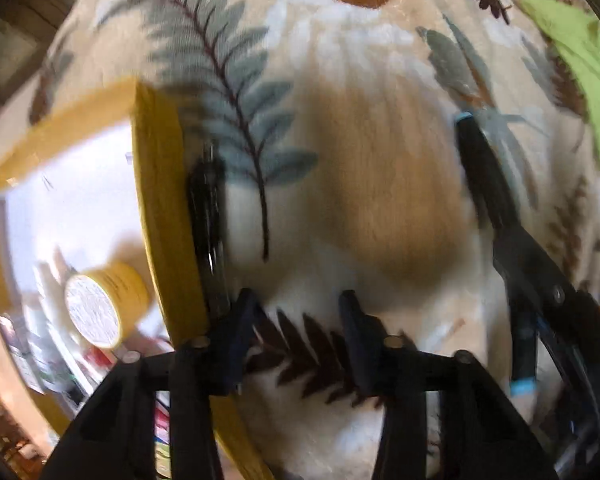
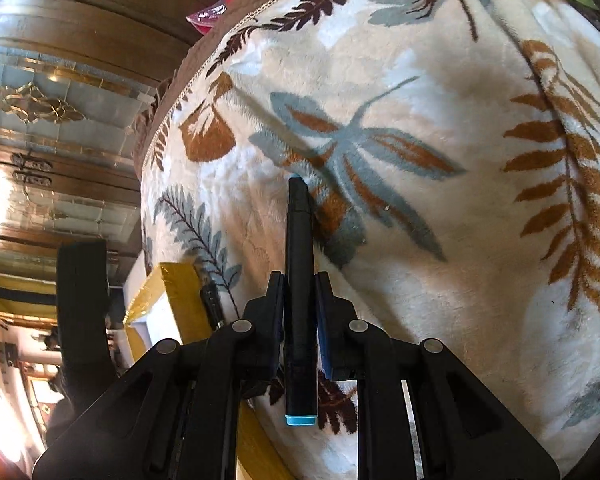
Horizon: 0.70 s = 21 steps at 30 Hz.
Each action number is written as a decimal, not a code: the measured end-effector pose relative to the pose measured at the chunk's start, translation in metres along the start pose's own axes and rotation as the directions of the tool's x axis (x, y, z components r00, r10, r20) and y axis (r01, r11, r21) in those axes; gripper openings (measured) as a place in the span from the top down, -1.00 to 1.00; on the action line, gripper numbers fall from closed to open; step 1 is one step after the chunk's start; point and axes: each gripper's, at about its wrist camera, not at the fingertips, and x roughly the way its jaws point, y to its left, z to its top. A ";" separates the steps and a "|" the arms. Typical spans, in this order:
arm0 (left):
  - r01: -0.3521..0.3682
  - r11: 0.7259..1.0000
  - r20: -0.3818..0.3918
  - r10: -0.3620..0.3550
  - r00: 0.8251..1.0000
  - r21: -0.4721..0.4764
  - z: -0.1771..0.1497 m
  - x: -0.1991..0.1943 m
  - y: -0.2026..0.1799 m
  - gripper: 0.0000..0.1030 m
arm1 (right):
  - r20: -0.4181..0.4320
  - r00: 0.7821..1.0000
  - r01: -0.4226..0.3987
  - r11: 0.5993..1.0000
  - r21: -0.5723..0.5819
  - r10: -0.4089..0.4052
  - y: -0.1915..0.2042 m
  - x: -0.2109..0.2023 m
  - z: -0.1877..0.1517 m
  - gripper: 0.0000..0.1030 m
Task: Organize rigid objects
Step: 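Hold the blue-capped marker with the right tool while the left tool grasps a black pen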
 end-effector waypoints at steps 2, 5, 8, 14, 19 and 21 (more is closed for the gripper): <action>0.031 0.999 0.041 -0.032 0.999 0.016 -0.005 -0.012 0.005 0.17 | -0.002 1.000 -0.005 1.000 0.001 0.005 -0.001 0.000 0.000 0.71; -0.054 0.998 0.104 0.051 0.993 0.020 -0.002 -0.029 0.009 0.15 | -0.001 1.000 -0.007 1.000 -0.010 0.007 0.003 -0.001 -0.001 0.71; -0.115 0.993 0.064 0.113 0.992 0.027 0.003 -0.023 0.002 0.15 | -0.001 1.000 -0.015 1.000 -0.012 0.015 0.004 -0.001 -0.001 0.71; -0.315 0.949 0.017 0.314 0.949 0.021 0.022 0.004 -0.017 0.09 | 0.002 1.000 -0.021 1.000 -0.008 0.021 0.001 -0.003 0.000 0.71; -0.150 0.989 -0.091 0.150 0.984 0.003 0.006 0.009 0.007 0.10 | 0.008 0.999 -0.033 0.999 0.008 0.033 -0.004 -0.004 0.002 0.71; -0.139 0.989 -0.085 0.142 0.986 0.042 0.000 0.011 0.010 0.10 | 0.006 0.999 -0.035 0.999 0.005 0.035 -0.004 -0.005 0.002 0.71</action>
